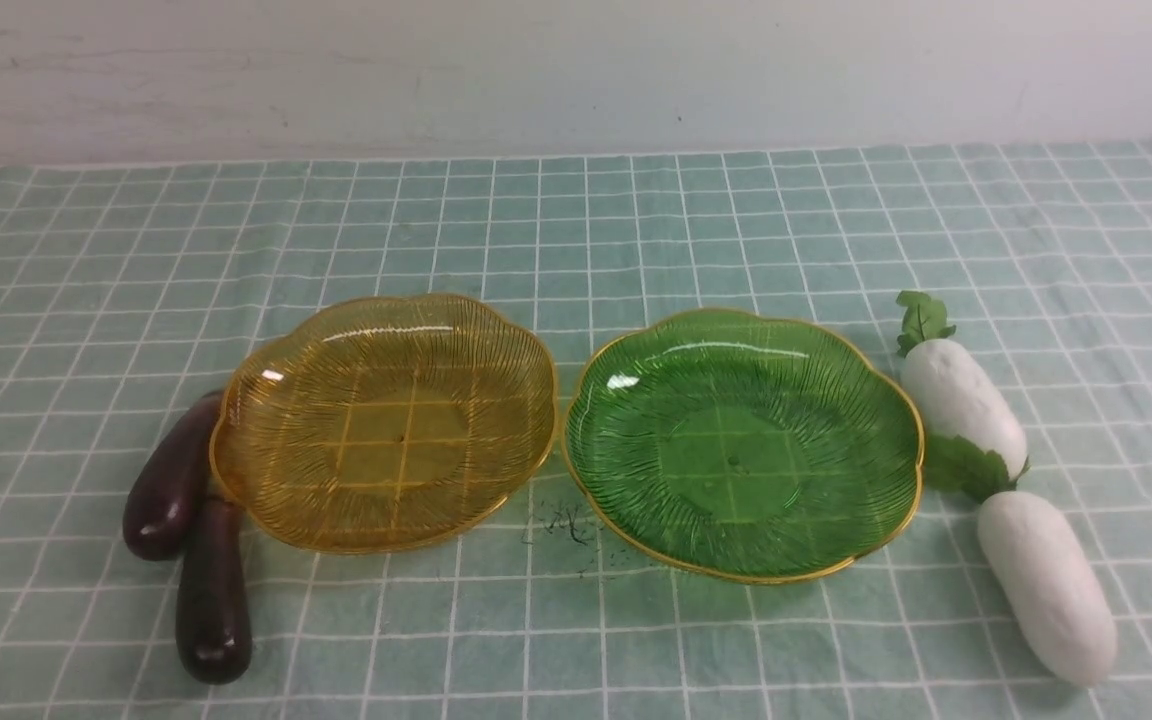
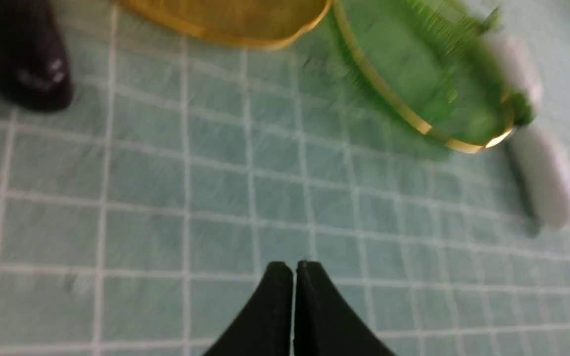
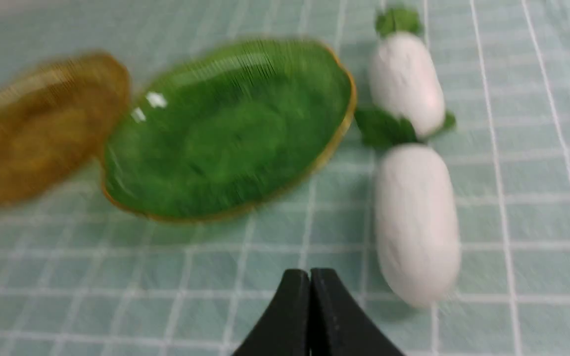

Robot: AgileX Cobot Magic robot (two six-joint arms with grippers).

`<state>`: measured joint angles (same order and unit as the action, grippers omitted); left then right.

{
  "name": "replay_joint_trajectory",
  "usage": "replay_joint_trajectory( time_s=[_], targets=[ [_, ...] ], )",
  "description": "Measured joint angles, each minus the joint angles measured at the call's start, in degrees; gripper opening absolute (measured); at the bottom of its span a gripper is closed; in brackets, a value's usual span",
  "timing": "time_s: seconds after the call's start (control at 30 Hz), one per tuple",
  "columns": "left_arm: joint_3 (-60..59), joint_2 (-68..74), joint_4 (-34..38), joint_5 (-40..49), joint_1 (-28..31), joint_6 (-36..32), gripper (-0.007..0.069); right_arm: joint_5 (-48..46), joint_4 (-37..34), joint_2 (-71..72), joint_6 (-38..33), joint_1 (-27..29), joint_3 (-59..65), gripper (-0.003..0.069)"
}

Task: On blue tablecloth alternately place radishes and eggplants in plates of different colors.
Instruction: 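Place the white radish on the plate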

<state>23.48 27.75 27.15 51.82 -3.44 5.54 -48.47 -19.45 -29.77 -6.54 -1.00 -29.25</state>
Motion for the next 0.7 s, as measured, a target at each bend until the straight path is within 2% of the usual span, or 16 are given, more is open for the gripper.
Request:
replay_joint_trajectory(
  time_s=[0.07,0.23,0.4,0.53,0.57,0.6,0.63,0.7],
  targets=[
    [1.81,6.08,-3.37,1.84,0.0,-0.15,-0.0007,-2.71,2.84,-8.76,0.15,0.0,-2.85,-0.001],
    [2.97,13.32,-6.26,1.98,0.0,-0.18,-0.0005,-3.09,3.32,-20.63,-0.72,0.0,-6.81,0.0015],
    [2.97,16.97,-7.15,1.98,0.0,-1.01,0.0018,-2.59,3.32,-31.73,-4.04,0.0,-10.2,0.0108],
    [2.97,17.42,-7.28,1.98,0.0,-2.16,0.0059,-0.65,4.31,-41.11,-5.67,0.0,-13.71,0.0299],
    [2.97,17.42,-7.28,1.98,0.0,-2.2,0.0064,-0.37,4.4,-41.5,-5.68,0.0,-14.01,0.0309],
    [2.97,17.42,-7.32,1.98,0.0,-2.23,0.0082,0.9,5.42,-44.84,-5.81,0.0,-15.15,0.0382],
    [2.97,17.42,-7.32,1.98,0.0,-2.23,0.0087,1.27,5.73,-45.19,-5.81,0.0,-15.41,0.04],
    [2.97,17.42,-7.32,1.98,0.0,-2.27,0.0122,3.47,7.52,-49.57,-5.85,0.0,-16.61,0.0494]
  ],
)
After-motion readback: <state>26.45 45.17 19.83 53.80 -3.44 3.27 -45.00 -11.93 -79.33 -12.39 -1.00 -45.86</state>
